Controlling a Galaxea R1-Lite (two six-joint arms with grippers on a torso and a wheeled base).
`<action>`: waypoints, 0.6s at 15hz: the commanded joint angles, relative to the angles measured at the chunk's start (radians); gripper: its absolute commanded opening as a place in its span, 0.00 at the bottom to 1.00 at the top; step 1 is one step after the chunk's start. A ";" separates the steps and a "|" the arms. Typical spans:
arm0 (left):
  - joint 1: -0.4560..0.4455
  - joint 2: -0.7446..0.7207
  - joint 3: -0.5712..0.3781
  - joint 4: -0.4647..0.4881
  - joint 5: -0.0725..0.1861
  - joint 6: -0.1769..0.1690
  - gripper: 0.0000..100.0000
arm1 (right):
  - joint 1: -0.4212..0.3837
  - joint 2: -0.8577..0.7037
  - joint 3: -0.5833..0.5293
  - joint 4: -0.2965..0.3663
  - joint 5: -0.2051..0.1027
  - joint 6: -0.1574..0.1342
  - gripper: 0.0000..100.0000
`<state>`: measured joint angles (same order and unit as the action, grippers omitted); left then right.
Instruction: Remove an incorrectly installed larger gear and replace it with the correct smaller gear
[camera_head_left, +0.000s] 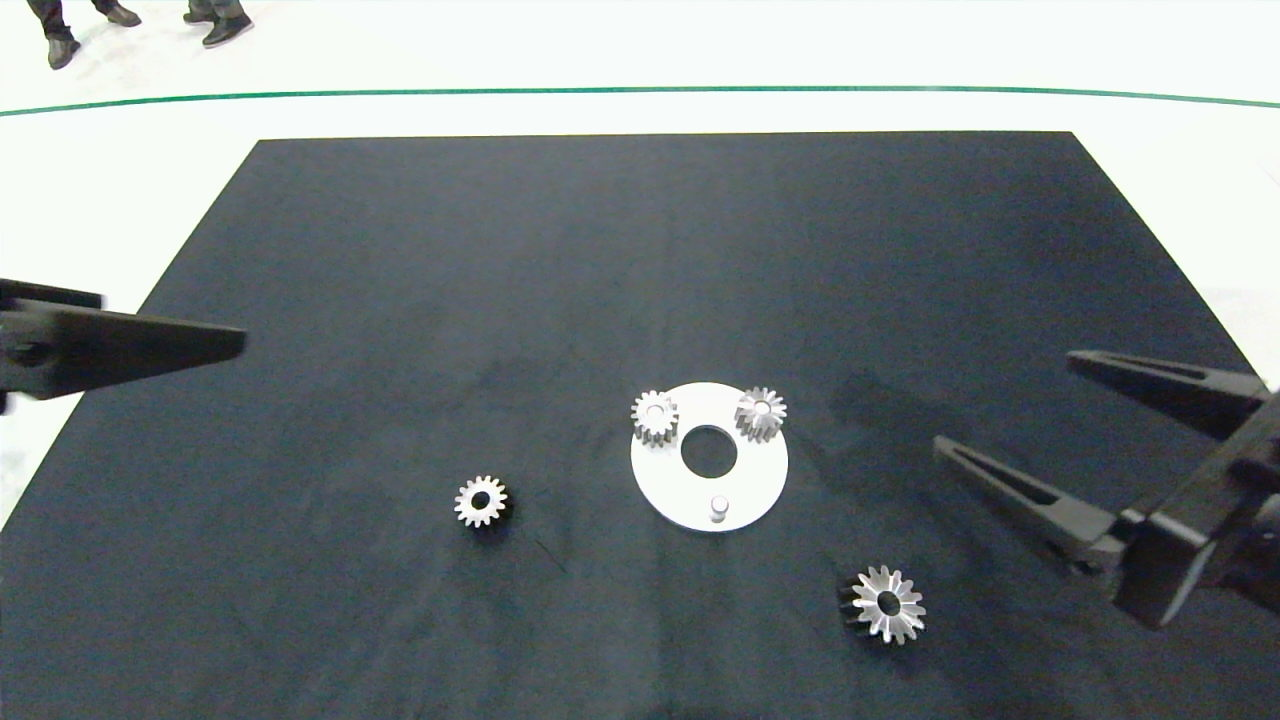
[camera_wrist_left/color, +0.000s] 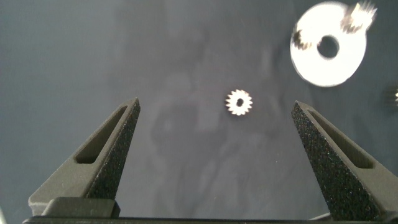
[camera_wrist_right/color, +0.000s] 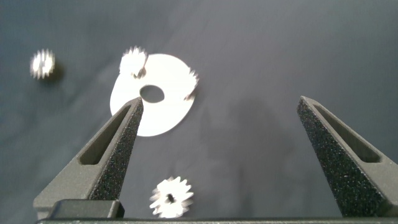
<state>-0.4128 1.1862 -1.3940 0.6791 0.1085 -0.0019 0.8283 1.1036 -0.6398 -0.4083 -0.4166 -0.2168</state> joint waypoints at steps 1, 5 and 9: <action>-0.271 0.250 0.024 -0.076 0.135 -0.026 1.00 | 0.000 -0.168 -0.046 0.009 -0.010 -0.075 1.00; -0.331 0.309 0.132 -0.248 0.232 0.025 1.00 | -0.005 -0.192 -0.063 0.040 -0.010 -0.082 1.00; -0.297 0.302 0.270 -0.282 0.232 0.063 1.00 | -0.003 -0.192 -0.061 0.042 -0.010 -0.082 1.00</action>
<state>-0.7238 1.4821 -1.1628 0.3968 0.3389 0.0589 0.8245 0.9096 -0.7023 -0.3651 -0.4247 -0.2968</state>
